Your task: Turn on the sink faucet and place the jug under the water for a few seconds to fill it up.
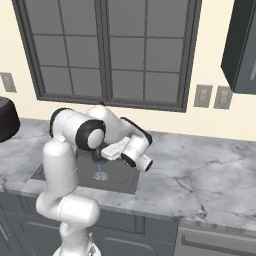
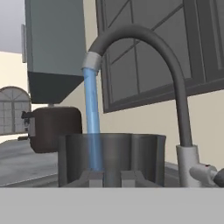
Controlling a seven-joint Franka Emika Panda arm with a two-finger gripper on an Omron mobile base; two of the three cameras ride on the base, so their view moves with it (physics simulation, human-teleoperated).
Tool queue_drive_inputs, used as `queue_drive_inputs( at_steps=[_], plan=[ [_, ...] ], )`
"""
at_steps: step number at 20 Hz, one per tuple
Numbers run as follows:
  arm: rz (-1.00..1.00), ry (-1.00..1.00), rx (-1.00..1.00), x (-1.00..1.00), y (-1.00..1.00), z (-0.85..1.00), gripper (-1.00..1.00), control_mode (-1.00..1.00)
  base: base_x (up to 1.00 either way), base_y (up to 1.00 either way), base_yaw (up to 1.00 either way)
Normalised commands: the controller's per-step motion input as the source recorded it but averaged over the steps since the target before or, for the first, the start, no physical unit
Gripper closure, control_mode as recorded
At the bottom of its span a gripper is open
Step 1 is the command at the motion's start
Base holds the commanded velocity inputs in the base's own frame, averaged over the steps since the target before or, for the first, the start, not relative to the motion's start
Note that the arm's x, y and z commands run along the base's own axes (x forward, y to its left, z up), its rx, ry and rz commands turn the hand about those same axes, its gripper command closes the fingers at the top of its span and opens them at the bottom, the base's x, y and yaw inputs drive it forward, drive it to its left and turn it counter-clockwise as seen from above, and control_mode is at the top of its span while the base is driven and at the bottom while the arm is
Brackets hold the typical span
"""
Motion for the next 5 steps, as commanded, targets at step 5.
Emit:
queue_drive_inputs(
  at_steps=[5],
  plan=[
    [0.0, 0.0, 0.0, 0.03, 0.0, -0.01, 1.0, -1.0, 0.0, 0.0, 0.0]
  ],
)
